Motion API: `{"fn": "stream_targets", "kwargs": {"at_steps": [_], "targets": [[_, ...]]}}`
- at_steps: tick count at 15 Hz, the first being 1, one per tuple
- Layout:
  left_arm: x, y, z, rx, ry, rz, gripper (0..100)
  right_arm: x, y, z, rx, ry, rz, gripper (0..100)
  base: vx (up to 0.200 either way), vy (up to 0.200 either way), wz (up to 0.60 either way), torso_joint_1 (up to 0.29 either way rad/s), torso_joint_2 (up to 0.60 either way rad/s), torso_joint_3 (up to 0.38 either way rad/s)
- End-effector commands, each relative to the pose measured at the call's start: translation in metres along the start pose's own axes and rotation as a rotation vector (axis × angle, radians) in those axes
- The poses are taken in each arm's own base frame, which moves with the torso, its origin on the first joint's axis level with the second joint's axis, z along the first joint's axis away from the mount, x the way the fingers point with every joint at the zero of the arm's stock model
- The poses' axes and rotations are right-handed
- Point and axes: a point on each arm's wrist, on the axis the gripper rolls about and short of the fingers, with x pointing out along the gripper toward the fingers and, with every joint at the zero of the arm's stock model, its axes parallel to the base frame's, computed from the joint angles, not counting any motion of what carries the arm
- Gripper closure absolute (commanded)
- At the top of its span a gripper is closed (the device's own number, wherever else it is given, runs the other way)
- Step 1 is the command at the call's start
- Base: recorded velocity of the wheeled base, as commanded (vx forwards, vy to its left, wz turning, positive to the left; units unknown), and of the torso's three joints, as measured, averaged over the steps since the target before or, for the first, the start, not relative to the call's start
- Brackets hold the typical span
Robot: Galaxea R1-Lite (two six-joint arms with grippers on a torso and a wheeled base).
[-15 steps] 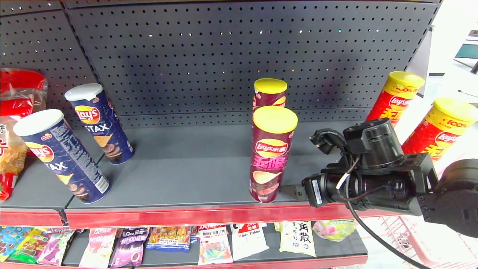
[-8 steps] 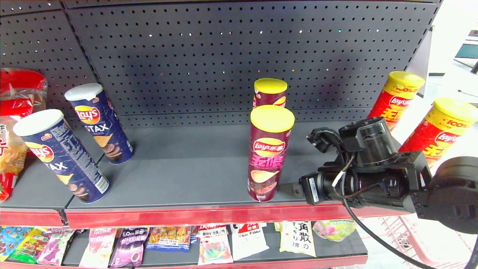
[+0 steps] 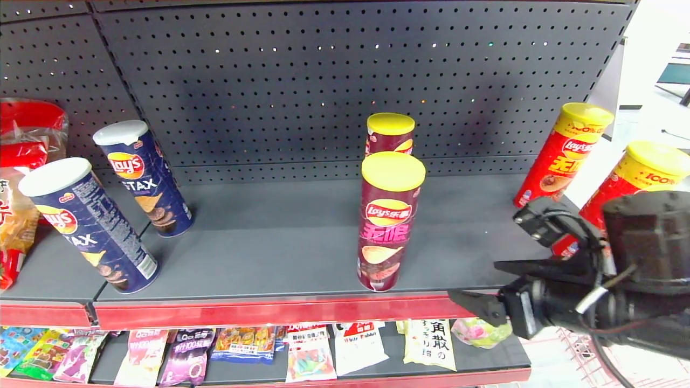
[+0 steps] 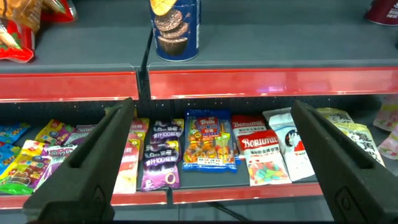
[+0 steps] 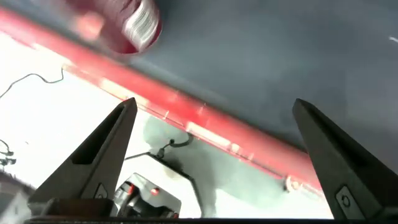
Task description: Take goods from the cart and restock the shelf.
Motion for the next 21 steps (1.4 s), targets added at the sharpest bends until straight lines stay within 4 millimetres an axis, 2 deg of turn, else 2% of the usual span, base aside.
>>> {"fn": "stream_targets", "kwargs": {"at_steps": [1,2,3,4,5,6,8,10,13,16,21], "targets": [[0.0,0.0,0.0,-0.001,0.002,0.0,0,-0.086,-0.017,-0.058,-0.074,-0.191,0.025,0,0.0,0.0,0.0,0.0,0.0,0.0],[0.0,0.0,0.0,-0.001,0.002,0.0,0,-0.094,-0.019,-0.07,-0.095,-0.213,0.028,0,0.0,0.0,0.0,0.0,0.0,0.0],[0.0,0.0,0.0,-0.001,0.0,0.0,0,-0.112,-0.021,-0.105,-0.14,-0.278,-0.003,0,0.0,0.0,0.0,0.0,0.0,0.0],[0.0,0.0,0.0,0.0,0.0,0.0,0,-0.116,-0.02,-0.116,-0.14,-0.293,-0.028,0,0.0,0.0,0.0,0.0,0.0,0.0],[0.0,0.0,0.0,0.0,0.002,0.0,0,-0.122,-0.018,-0.144,-0.119,-0.34,-0.106,0,0.0,0.0,0.0,0.0,0.0,0.0],[0.0,0.0,0.0,0.0,0.0,0.0,0,-0.124,-0.017,-0.159,-0.092,-0.364,-0.174,0,0.0,0.0,0.0,0.0,0.0,0.0],[0.0,0.0,0.0,0.0,0.0,0.0,0,-0.13,-0.016,-0.164,-0.007,-0.425,-0.26,0,0.0,0.0,0.0,0.0,0.0,0.0],[0.0,0.0,0.0,0.0,0.002,0.0,0,-0.135,-0.009,-0.183,0.064,-0.442,-0.36,0,0.0,0.0,0.0,0.0,0.0,0.0],[0.0,0.0,0.0,-0.001,0.002,0.0,0,-0.141,-0.003,-0.198,0.076,-0.55,-0.423,0,0.0,0.0,0.0,0.0,0.0,0.0],[0.0,0.0,0.0,-0.001,0.002,0.0,0,-0.142,-0.003,-0.2,0.162,-0.583,-0.455,0,0.0,0.0,0.0,0.0,0.0,0.0],[0.0,0.0,0.0,-0.001,0.002,0.0,0,-0.142,-0.004,-0.2,0.146,-0.578,-0.467,0,0.0,0.0,0.0,0.0,0.0,0.0]]}}
